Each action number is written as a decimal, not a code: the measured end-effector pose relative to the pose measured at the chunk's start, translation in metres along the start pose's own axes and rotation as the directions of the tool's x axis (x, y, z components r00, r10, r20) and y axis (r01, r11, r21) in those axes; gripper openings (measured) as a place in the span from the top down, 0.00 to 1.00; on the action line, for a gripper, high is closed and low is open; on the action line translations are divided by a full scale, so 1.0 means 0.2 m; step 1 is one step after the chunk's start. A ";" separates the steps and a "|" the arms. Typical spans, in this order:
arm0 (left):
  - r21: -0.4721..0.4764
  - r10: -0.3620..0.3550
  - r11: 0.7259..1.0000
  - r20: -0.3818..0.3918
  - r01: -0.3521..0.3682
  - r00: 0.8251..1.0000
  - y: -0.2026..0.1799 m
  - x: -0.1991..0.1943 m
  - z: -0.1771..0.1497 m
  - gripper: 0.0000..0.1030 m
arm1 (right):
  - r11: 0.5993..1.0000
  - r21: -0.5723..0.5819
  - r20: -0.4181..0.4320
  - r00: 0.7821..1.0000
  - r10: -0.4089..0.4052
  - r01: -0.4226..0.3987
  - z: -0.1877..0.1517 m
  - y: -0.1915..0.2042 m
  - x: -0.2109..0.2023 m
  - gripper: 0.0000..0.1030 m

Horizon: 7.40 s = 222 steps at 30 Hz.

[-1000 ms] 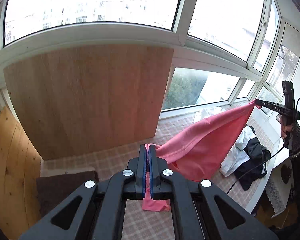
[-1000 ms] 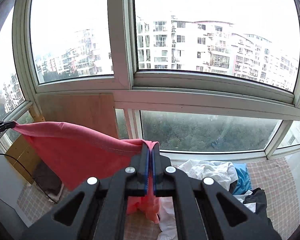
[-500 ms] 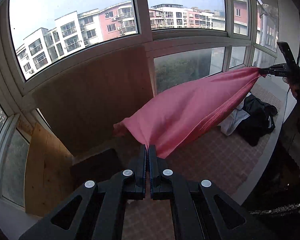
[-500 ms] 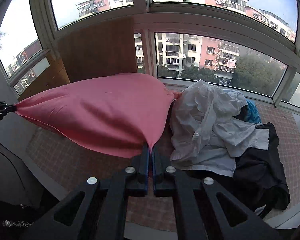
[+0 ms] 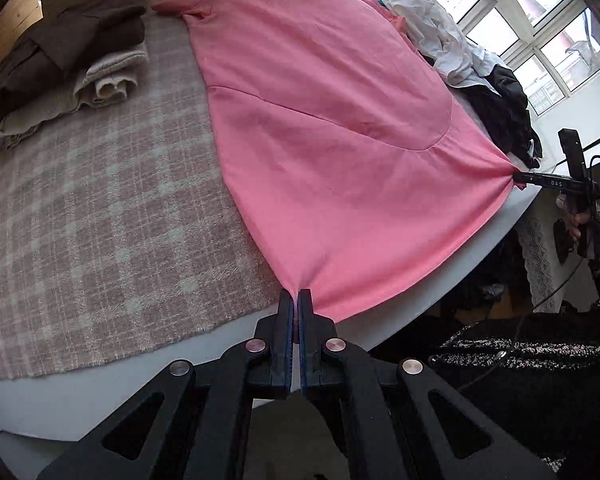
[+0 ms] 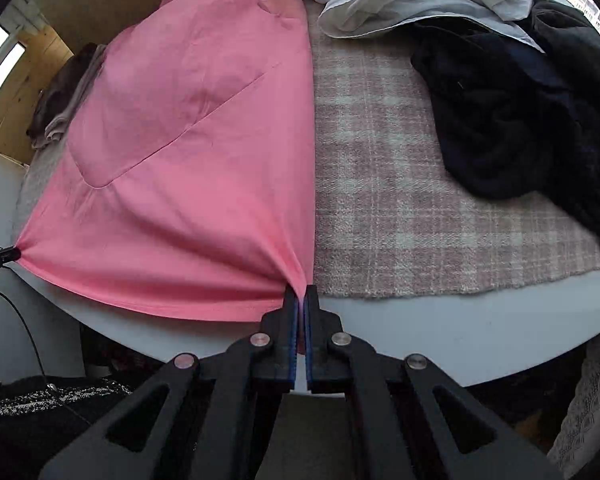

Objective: Fold clothes

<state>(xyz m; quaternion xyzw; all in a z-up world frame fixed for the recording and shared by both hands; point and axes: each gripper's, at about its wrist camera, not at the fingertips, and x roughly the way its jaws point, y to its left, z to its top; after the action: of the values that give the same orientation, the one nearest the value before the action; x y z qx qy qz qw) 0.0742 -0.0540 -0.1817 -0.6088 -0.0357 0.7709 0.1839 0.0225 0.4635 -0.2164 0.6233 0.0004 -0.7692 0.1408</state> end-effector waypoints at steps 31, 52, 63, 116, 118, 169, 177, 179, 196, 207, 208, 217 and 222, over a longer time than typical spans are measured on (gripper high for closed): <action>-0.038 0.178 0.984 0.305 -0.175 0.936 0.46 -0.75 0.73 0.90 | 0.992 -0.124 0.406 0.914 0.018 0.035 1.05 0.22 -0.96 0.62; 0.092 0.231 0.965 0.139 -0.245 0.963 0.54 0.08 1.93 0.62 | 0.941 -0.334 0.189 0.982 0.012 0.053 2.28 0.35 0.25 0.53; 0.153 0.270 0.950 0.038 -0.273 0.962 0.68 0.64 2.30 0.62 | 0.911 -0.409 0.102 0.995 -0.008 0.049 2.50 0.29 0.56 0.52; 0.335 0.337 0.900 -0.134 -0.278 0.932 0.79 0.44 1.99 0.99 | 0.802 -0.586 0.093 0.993 -0.071 0.113 2.70 0.97 0.86 0.94; 0.325 0.317 0.907 -0.112 -0.267 0.942 0.79 0.38 2.00 0.99 | 0.817 -0.567 0.098 0.993 -0.063 0.108 2.71 0.94 0.79 0.94; 0.493 -0.027 0.868 -0.062 0.055 0.998 -0.02 0.42 1.37 0.97 | 0.790 -0.561 -0.079 0.966 0.248 -0.249 1.60 1.12 0.26 0.80; 0.483 -0.037 0.874 -0.047 0.055 0.998 -0.02 0.44 1.37 0.97 | 0.679 -0.723 -0.035 0.988 0.152 -0.131 1.59 1.45 0.46 0.80; 0.484 -0.040 0.873 -0.042 0.056 0.998 -0.02 0.43 1.36 0.97 | 0.690 -0.718 -0.017 0.994 0.106 -0.086 1.60 1.44 0.53 0.80; 0.485 -0.046 0.872 -0.043 0.061 0.998 0.00 0.43 1.31 0.97 | 0.748 -0.614 -0.177 0.968 0.179 -0.251 1.73 1.34 0.62 0.92; 0.487 -0.038 0.871 -0.054 0.060 0.998 0.01 0.45 1.31 0.97 | 0.863 -0.305 -0.168 0.915 0.368 -0.403 1.88 1.01 0.53 0.89; 0.485 -0.038 0.872 -0.055 0.060 0.998 0.02 0.45 1.31 0.97 | 0.867 -0.328 -0.149 0.926 0.346 -0.376 1.88 1.02 0.52 0.89; 0.473 -0.027 0.880 -0.052 0.049 0.998 0.04 0.44 1.30 0.97 | 0.753 -0.575 -0.217 0.947 0.237 -0.320 1.66 1.20 0.57 0.67; 0.481 -0.026 0.876 -0.048 0.046 0.999 0.04 0.41 1.31 0.97 | 0.739 -0.546 -0.266 0.918 0.293 -0.394 1.69 1.15 0.64 0.67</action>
<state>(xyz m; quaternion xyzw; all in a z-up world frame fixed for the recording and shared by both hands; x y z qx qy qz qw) -0.1929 0.0096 -0.1929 -0.5585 0.1495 0.7398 0.3443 -0.2760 0.1557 -0.2243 0.5982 0.1351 -0.6376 0.4662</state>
